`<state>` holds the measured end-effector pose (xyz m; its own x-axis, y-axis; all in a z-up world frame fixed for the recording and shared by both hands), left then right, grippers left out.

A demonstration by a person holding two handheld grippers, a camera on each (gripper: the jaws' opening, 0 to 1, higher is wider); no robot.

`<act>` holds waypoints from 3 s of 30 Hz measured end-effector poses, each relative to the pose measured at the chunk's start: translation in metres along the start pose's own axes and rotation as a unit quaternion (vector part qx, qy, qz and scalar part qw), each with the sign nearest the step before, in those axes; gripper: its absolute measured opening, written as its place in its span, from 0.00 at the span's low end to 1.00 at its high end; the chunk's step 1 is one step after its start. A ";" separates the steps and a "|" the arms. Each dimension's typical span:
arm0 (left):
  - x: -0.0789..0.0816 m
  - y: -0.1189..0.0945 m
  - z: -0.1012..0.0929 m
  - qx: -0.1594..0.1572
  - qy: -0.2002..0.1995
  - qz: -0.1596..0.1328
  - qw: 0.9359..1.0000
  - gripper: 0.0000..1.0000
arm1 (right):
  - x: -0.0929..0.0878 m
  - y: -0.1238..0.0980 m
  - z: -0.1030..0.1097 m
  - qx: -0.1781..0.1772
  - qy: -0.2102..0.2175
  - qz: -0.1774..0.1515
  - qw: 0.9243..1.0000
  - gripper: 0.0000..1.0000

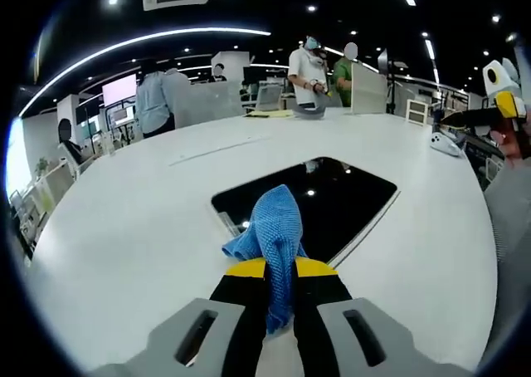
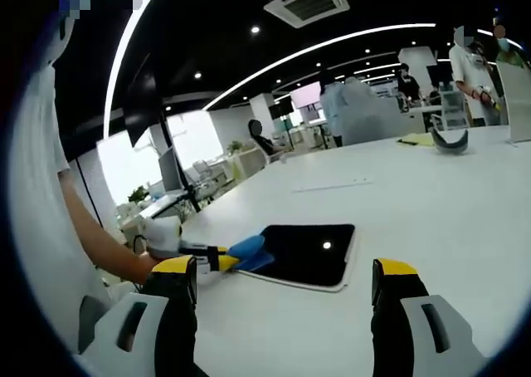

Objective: Wipe the mirror surface with the cleaning cloth until all visible marks leave the cleaned area.

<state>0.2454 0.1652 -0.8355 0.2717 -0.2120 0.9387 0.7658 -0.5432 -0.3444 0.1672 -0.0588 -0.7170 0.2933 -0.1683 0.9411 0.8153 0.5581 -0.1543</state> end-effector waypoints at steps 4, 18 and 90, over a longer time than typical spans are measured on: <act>0.000 -0.002 -0.002 0.000 -0.001 0.000 1.000 0.08 | 0.000 0.000 0.002 0.003 -0.003 0.001 1.000 0.86; -0.003 -0.009 -0.005 0.001 -0.013 0.010 1.000 0.08 | 0.005 0.000 0.006 0.001 -0.008 -0.006 1.000 0.88; 0.032 -0.079 0.010 0.022 -0.009 -0.012 1.000 0.07 | 0.001 0.008 0.016 0.021 -0.012 0.002 1.000 0.88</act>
<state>0.1995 0.2090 -0.7785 0.2625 -0.1853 0.9470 0.7972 -0.5112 -0.3210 0.1664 -0.0414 -0.7127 0.2829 -0.1467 0.9479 0.7923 0.5926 -0.1448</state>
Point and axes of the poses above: the point that each gripper's makers call its tool centre point, and the gripper's own axes: y roughly forward along the fingers, z roughly to its left, x roughly out of its top, the point moved 1 cm from there along -y, roughly backward along the fingers, and after that the axes turned 8 degrees about -z, right-handed, at the moved point
